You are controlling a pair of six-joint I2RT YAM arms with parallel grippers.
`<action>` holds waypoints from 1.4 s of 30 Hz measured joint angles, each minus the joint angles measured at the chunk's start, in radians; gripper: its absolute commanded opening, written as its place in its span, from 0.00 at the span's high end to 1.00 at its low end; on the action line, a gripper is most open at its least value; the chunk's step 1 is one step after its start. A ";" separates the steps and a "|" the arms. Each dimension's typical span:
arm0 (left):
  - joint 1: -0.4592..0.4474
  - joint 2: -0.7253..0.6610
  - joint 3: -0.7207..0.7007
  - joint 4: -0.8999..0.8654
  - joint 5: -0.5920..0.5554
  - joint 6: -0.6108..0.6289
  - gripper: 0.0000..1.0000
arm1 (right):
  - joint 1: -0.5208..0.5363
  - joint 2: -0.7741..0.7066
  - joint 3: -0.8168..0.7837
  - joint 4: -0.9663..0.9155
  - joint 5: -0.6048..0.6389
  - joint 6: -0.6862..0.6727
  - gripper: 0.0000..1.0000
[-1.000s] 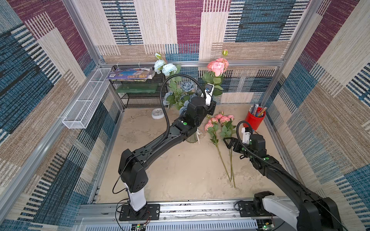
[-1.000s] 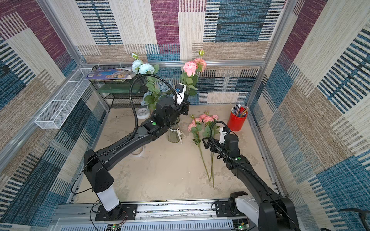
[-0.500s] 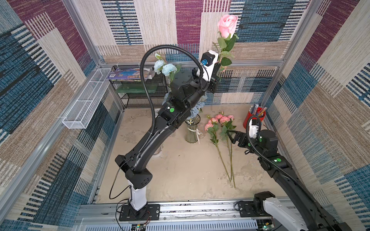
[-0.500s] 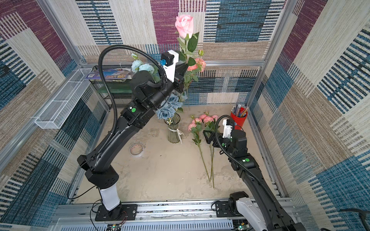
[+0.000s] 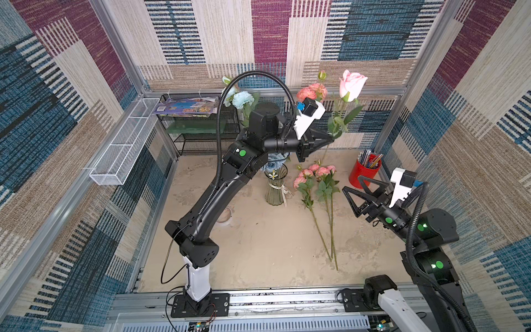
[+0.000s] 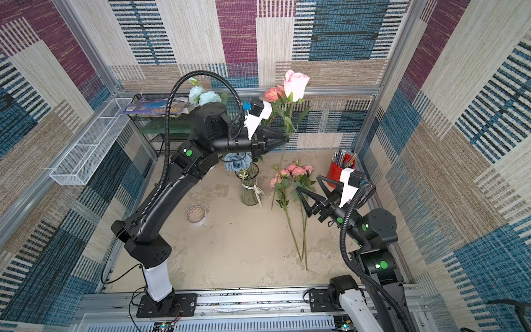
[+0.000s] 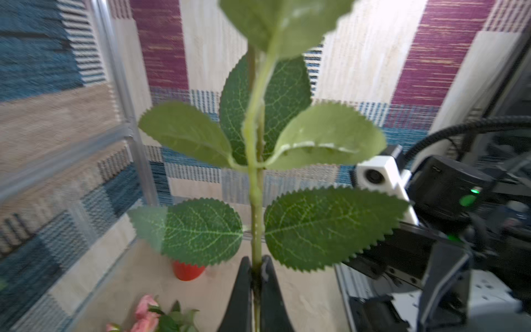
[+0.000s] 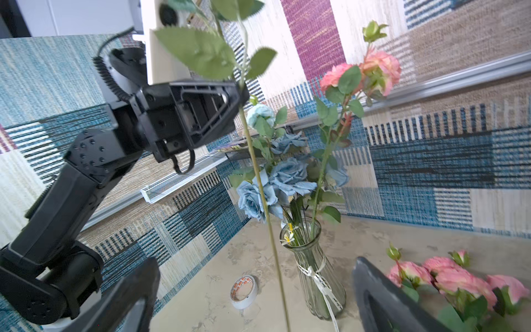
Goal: Pick out pink flowers from the vase
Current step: Pick up the flower from the vase, then place the flower at the center of the board.
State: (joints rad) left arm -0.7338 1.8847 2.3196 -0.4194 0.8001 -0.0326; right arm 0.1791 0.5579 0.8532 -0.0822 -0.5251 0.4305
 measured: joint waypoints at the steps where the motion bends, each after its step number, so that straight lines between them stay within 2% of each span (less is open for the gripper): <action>1: -0.001 -0.002 -0.027 0.008 0.041 -0.019 1.00 | 0.000 0.013 0.003 0.004 -0.006 -0.001 0.11; 6: 0.003 -0.005 -0.178 0.105 0.212 -0.166 1.00 | 0.008 0.095 0.002 0.018 -0.050 0.034 0.20; 10: 0.000 -0.005 -0.250 0.208 0.278 -0.261 1.00 | 0.025 0.138 -0.015 0.044 -0.077 0.060 0.29; 13: 0.000 0.003 -0.271 0.255 0.301 -0.300 1.00 | 0.053 0.179 -0.024 0.086 -0.098 0.077 0.38; 16: 0.000 0.014 -0.275 0.290 0.308 -0.328 1.00 | 0.109 0.215 -0.030 0.091 -0.100 0.084 0.54; 20: 0.000 0.030 -0.275 0.315 0.314 -0.354 1.00 | 0.171 0.231 -0.030 0.103 -0.087 0.080 0.69; 25: 0.000 0.039 -0.280 0.320 0.320 -0.377 1.00 | 0.202 0.235 -0.031 0.107 -0.064 0.073 0.83; 28: 0.000 0.040 -0.290 0.327 0.332 -0.394 1.00 | 0.214 0.241 -0.031 0.106 -0.053 0.068 0.94; 32: 0.000 0.036 -0.310 0.355 0.339 -0.409 1.00 | 0.217 0.246 -0.031 0.089 -0.032 0.061 1.00; 37: 0.000 0.026 -0.321 0.362 0.334 -0.413 1.00 | 0.220 0.240 -0.031 0.084 -0.020 0.050 1.00; 38: 0.000 0.026 -0.321 0.362 0.332 -0.413 0.87 | 0.220 0.240 -0.032 0.084 -0.020 0.050 1.00; 42: 0.006 0.022 -0.322 0.361 0.326 -0.414 0.13 | 0.220 0.239 -0.032 0.078 -0.012 0.036 1.00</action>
State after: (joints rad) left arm -0.7280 1.9068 1.9972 -0.0582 1.1259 -0.4461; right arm 0.3992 0.7971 0.8215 -0.0044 -0.5369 0.4667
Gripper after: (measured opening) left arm 0.338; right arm 0.049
